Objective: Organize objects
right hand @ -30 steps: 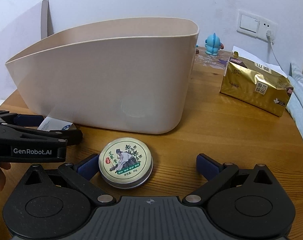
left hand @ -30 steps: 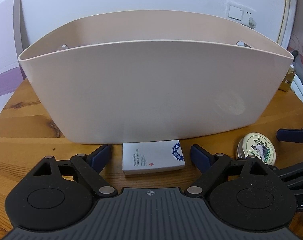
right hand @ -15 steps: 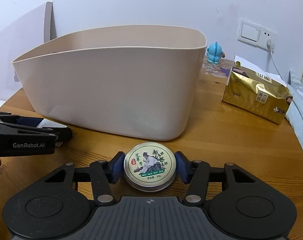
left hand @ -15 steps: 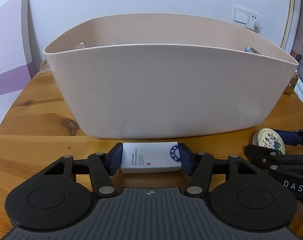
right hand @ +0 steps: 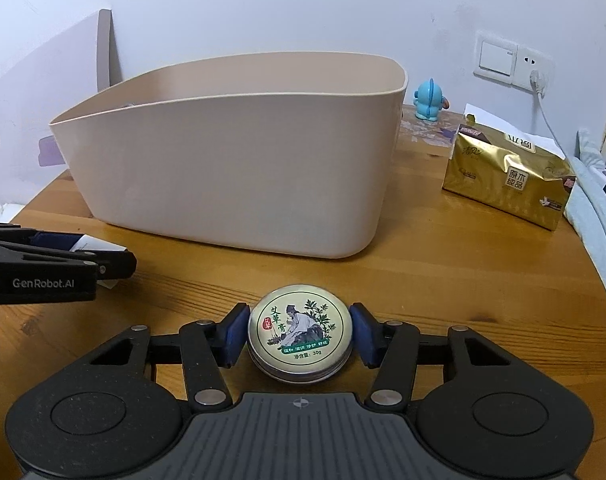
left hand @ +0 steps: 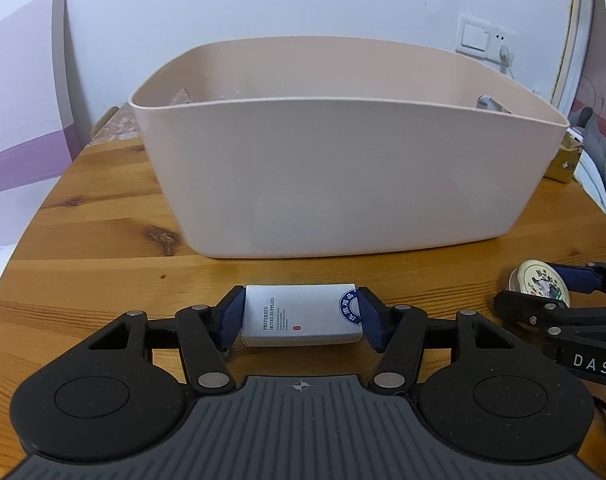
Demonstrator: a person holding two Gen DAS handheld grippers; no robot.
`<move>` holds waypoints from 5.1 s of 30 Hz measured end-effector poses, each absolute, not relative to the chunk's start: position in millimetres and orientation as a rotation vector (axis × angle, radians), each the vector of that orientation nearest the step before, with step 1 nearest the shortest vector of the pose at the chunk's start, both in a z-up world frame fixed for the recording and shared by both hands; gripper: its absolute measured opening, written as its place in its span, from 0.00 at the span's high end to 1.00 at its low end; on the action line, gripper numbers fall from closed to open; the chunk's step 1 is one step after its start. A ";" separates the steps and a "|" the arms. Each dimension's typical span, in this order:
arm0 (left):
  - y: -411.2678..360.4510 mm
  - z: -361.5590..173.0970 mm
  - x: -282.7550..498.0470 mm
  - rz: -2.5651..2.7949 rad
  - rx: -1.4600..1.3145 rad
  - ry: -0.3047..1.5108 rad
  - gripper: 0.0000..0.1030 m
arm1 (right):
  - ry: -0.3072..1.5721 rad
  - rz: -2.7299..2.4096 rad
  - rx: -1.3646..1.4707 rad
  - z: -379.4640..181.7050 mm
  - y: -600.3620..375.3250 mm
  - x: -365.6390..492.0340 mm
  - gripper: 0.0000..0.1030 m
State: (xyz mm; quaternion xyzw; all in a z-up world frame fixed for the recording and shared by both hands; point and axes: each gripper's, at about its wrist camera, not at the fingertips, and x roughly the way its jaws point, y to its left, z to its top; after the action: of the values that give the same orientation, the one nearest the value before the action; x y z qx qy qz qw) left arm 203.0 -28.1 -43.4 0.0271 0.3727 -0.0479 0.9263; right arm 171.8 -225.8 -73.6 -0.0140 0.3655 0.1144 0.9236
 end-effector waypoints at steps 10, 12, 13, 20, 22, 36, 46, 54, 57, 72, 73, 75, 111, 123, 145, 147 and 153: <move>-20.6 -21.3 181.6 -0.100 0.074 0.720 0.41 | 0.692 0.236 -0.022 -50.6 -229.0 151.3 0.50; -20.4 -14.9 178.5 -0.104 0.082 0.703 0.41 | 0.675 0.232 -0.018 -43.8 -231.0 147.8 0.50; -20.2 -11.7 177.1 -0.106 0.084 0.695 0.41 | 0.666 0.233 -0.016 -40.6 -231.9 146.3 0.50; -15.7 10.8 170.7 -0.100 0.078 0.646 0.41 | 0.593 0.234 -0.014 -14.3 -234.8 136.8 0.50; -14.7 16.6 169.9 -0.103 0.077 0.634 0.41 | 0.575 0.233 -0.008 -7.3 -235.8 135.9 0.50; -14.8 58.6 175.8 -0.107 0.093 0.519 0.41 | 0.463 0.220 0.028 29.2 -237.1 141.3 0.50; -19.0 75.5 197.7 -0.104 0.101 0.474 0.41 | 0.439 0.209 0.045 39.4 -236.3 162.2 0.50; -26.4 76.1 223.7 -0.100 0.138 0.468 0.41 | 0.442 0.209 0.030 38.4 -229.6 184.8 0.50; -30.1 73.3 235.5 -0.101 0.152 0.468 0.41 | 0.444 0.209 0.024 38.5 -226.6 193.8 0.50; -50.3 36.8 294.3 -0.127 0.164 0.558 0.41 | 0.519 0.207 -0.034 17.3 -207.4 239.9 0.50; -50.7 33.8 297.3 -0.127 0.164 0.566 0.41 | 0.525 0.209 -0.037 16.5 -205.9 242.9 0.50; -50.7 29.4 302.1 -0.126 0.158 0.584 0.41 | 0.538 0.212 -0.047 13.9 -202.8 248.2 0.50; -52.9 22.4 299.6 -0.110 0.116 0.722 0.16 | 0.623 0.190 0.031 10.5 -213.7 247.9 0.11; -46.4 55.4 255.7 -0.071 0.093 0.622 0.12 | 0.588 0.189 0.064 25.0 -213.6 213.7 0.02; -30.4 80.4 162.0 -0.060 0.074 0.568 0.11 | 0.560 0.187 0.084 45.4 -216.3 138.8 0.00; -30.1 80.4 152.5 -0.059 0.081 0.564 0.11 | 0.559 0.185 0.085 45.2 -216.6 132.8 0.00; -26.4 83.4 131.1 -0.057 0.061 0.562 0.11 | 0.570 0.180 0.093 46.2 -217.7 117.1 0.00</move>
State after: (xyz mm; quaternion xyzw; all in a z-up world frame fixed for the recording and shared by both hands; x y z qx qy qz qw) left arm 131.1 -26.4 83.4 0.0301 0.2771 -0.0281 0.9600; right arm 117.1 -217.7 46.2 0.0457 0.2809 0.0886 0.9545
